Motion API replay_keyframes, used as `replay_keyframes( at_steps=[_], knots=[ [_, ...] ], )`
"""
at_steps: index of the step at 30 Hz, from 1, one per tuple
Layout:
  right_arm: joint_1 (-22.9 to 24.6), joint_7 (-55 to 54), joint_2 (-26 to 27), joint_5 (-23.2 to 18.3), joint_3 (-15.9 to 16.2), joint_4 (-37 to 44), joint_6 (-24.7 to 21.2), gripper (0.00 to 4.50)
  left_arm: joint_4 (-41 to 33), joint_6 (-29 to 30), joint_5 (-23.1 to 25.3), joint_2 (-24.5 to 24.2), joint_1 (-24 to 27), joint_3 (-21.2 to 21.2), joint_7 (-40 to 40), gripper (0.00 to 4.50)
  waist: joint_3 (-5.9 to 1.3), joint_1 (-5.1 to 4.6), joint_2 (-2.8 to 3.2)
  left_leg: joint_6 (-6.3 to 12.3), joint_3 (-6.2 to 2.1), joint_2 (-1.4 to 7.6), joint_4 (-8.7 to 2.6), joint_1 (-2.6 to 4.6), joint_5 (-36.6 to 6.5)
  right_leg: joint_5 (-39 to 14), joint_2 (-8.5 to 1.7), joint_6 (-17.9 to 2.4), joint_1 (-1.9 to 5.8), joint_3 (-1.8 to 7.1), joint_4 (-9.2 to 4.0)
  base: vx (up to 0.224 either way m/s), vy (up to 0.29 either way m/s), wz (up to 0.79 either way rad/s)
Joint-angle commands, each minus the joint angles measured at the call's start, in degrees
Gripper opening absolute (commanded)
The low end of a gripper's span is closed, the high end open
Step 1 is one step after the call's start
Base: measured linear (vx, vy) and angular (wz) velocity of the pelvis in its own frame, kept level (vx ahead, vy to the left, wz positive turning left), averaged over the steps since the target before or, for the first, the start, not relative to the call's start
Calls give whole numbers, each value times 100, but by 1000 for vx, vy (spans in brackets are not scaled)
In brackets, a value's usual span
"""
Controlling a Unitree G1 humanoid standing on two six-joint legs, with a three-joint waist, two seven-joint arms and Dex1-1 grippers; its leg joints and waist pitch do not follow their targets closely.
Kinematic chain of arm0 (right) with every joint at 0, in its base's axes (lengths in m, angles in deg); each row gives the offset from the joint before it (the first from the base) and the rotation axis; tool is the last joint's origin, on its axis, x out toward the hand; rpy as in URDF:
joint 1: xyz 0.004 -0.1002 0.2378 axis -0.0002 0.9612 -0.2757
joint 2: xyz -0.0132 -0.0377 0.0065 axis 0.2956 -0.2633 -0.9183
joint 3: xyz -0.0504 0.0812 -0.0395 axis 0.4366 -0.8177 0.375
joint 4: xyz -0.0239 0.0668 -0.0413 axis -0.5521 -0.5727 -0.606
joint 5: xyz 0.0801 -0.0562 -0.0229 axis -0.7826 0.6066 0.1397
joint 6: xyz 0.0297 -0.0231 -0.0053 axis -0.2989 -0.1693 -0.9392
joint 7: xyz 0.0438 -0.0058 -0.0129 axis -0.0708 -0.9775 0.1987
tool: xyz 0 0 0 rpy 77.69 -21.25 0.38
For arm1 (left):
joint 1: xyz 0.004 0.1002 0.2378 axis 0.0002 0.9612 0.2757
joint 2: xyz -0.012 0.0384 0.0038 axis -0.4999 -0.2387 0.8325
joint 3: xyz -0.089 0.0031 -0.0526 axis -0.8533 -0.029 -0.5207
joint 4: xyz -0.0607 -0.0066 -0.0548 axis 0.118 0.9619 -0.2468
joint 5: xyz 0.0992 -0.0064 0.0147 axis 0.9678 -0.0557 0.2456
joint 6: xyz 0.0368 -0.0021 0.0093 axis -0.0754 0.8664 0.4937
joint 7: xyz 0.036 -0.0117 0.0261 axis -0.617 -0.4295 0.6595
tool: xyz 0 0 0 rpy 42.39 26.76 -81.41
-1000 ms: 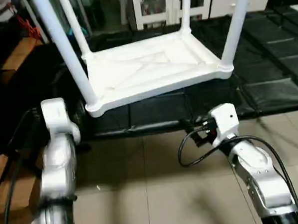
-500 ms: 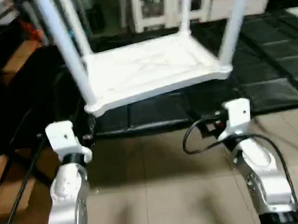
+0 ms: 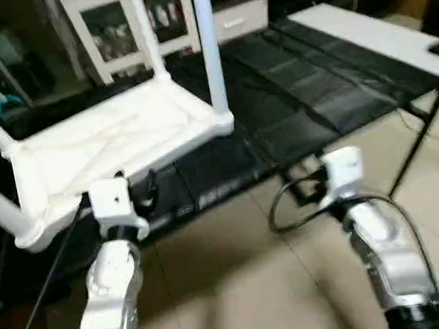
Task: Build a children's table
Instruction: Rotate leg to tighten
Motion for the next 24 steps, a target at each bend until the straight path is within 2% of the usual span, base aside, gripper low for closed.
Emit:
replay_keyframes(
  at_steps=[1,2,3,4,5,6,7,8,9,10,11,12,13,14,15,16,17,18,19,20,21,22,23,24],
  knots=[
    [-84,129,39,78,234,52,47,450,-76,83,64,-94,84,-176,105,314,-73,-2,44,527,-98,310,-342,-191,226,-3131,-1029,275,664,-112,-1261,348,111,15],
    [-93,192,3,115,305,27,81,450,-114,92,88,-82,134,-184,122,314,-82,-255,128,1034,-569,196,-903,96,-280,-1991,-65,598,775,-382,-613,348,111,15],
    [-98,211,-10,121,328,12,88,450,-128,95,97,-80,152,-185,130,314,-103,-447,166,1762,-1287,274,-1111,816,-1842,-1584,332,423,185,33,286,357,97,25],
    [-95,293,-37,138,389,7,120,450,-180,102,104,-74,213,-184,141,314,-103,-447,166,1762,-1287,274,-1111,816,-1842,-1584,332,423,185,33,286,155,50,20],
    [-94,311,-42,142,401,7,127,450,-192,104,106,-74,227,-184,143,314,-294,-635,-15,2332,-1899,419,-1094,1179,-1871,-1360,300,443,-206,537,563,312,60,45],
    [-85,415,-67,149,462,9,156,450,-259,107,110,-72,308,-171,156,314,-365,-740,-91,2554,-2163,323,-968,1459,-535,-1075,259,672,-568,807,652,305,27,52],
    [-74,472,-80,141,490,18,166,450,-306,103,109,-69,367,-157,161,314,-382,-892,-219,2604,-2325,225,-1001,1476,903,-742,169,895,-707,1034,721,305,27,52],
    [-55,525,-107,147,524,36,184,450,-376,98,108,-62,474,-130,152,314,-385,-937,-276,2445,-2398,176,-1079,1419,1453,-495,108,968,-720,1181,741,272,16,37],
    [-4,605,-169,167,568,53,238,450,-505,57,98,-63,748,-21,46,314,-265,-849,-493,1033,-2103,-400,-1184,893,1289,327,-227,782,-392,1769,111,242,-24,35],
    [1,613,-175,169,571,54,244,450,-519,52,96,-63,778,-7,32,314,-265,-849,-493,1033,-2103,-400,-1184,893,1289,327,-227,782,-392,1769,111,354,-67,64],
    [25,628,-218,204,585,37,299,450,-568,11,110,-57,958,50,-8,314,-453,-601,-795,866,-538,-892,121,-59,-787,1581,-974,2242,686,2024,-707,231,-65,53],
    [35,634,-235,210,587,29,320,450,-586,-11,123,-51,1037,64,-10,314,-391,-577,-686,914,-449,-727,263,-19,-665,2225,-1132,2505,519,1829,-677,239,-68,46],
    [50,649,-262,212,583,12,358,450,-610,-55,162,-40,1186,82,1,314,-362,-557,-667,684,-326,-527,379,-74,-255,3283,-1190,2491,535,1402,-765,247,-30,44],
    [55,647,-277,219,582,4,391,450,-616,-89,176,-36,1251,88,2,314,-368,-562,-673,512,-269,-467,363,-42,-71,3373,-1127,2357,529,1214,-860,247,-30,44],
    [58,619,-305,253,586,-8,467,450,-612,-159,176,-33,1328,93,-7,314,-365,-376,-560,430,-159,-298,86,15,591,2127,-941,1726,647,757,-1184,253,15,56],
    [58,619,-305,253,586,-8,467,450,-612,-159,176,-33,1328,93,-7,314,-365,-376,-560,430,-159,-298,86,15,591,2127,-941,1726,647,757,-1184,304,78,66],
    [103,600,-207,47,397,21,513,450,-611,-277,34,19,1458,50,-61,314,-380,-192,-289,1027,-201,-2,-479,117,1169,1167,-584,1302,939,272,-1193,304,78,66],
    [130,620,-144,-106,290,58,474,450,-607,-268,-3,31,1484,26,-52,314,-413,-566,-48,1658,-1047,835,-762,1289,750,4,56,1051,-107,322,-70,298,95,47],
    [148,635,-103,-208,221,84,447,450,-604,-258,-24,39,1500,10,-45,314,-560,-516,18,2146,-1192,1000,-712,1381,960,-384,49,710,-365,462,336,250,106,14],
    [172,670,-89,-280,176,120,483,450,-583,-300,-52,12,1497,11,-90,314,-590,-532,-51,2659,-1294,1132,-636,1328,2043,-426,-16,644,-592,620,585,250,106,14],
    [197,713,-117,-299,187,142,570,450,-574,-339,-72,-39,1480,29,-147,314,-608,-210,-120,2101,-1051,1008,-432,1009,6025,689,-237,953,-733,930,640,210,125,3],
    [220,756,-151,-282,221,154,652,450,-572,-361,-98,-85,1447,39,-208,314,-608,-210,-120,2101,-1051,1008,-432,1009,6025,689,-237,953,-733,930,640,112,111,11],
    [244,804,-151,-310,226,166,676,450,-594,-363,-147,-103,1423,39,-257,314,-661,128,-171,528,-558,514,-358,915,8446,2506,-179,1034,-705,993,160,112,111,11],
    [283,858,-150,-353,229,200,687,450,-640,-364,-236,-137,1408,84,-393,314,-599,199,-285,254,-436,404,-496,778,8082,2794,-191,819,-638,1022,-34,-83,61,27]
  ],
)
